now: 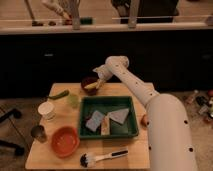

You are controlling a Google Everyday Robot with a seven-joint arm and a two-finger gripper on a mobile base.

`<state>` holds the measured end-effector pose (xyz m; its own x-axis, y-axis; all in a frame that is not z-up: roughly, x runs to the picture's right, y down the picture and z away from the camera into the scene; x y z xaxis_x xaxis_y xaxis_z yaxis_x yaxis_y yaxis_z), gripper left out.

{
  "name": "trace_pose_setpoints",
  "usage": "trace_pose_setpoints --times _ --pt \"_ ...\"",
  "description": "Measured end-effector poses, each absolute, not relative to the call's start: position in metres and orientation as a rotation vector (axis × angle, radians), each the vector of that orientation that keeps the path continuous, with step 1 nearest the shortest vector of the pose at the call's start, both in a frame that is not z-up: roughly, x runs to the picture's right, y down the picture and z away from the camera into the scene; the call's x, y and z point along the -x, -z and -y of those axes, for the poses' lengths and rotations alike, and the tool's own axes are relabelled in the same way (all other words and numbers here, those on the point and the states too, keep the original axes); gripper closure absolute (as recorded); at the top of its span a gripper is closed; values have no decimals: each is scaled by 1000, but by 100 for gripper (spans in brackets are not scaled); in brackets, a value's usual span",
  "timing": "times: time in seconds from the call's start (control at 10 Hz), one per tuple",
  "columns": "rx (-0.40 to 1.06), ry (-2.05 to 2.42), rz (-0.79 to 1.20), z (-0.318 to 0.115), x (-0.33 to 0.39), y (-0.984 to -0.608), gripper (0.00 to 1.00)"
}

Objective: Place banana in purple bowl

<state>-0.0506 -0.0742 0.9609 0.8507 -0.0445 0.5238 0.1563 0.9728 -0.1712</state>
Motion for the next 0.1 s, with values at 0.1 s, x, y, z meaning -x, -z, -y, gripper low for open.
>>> trace_pose_setpoints --times 0.1 --pt "207 115 554 75 54 -960 20"
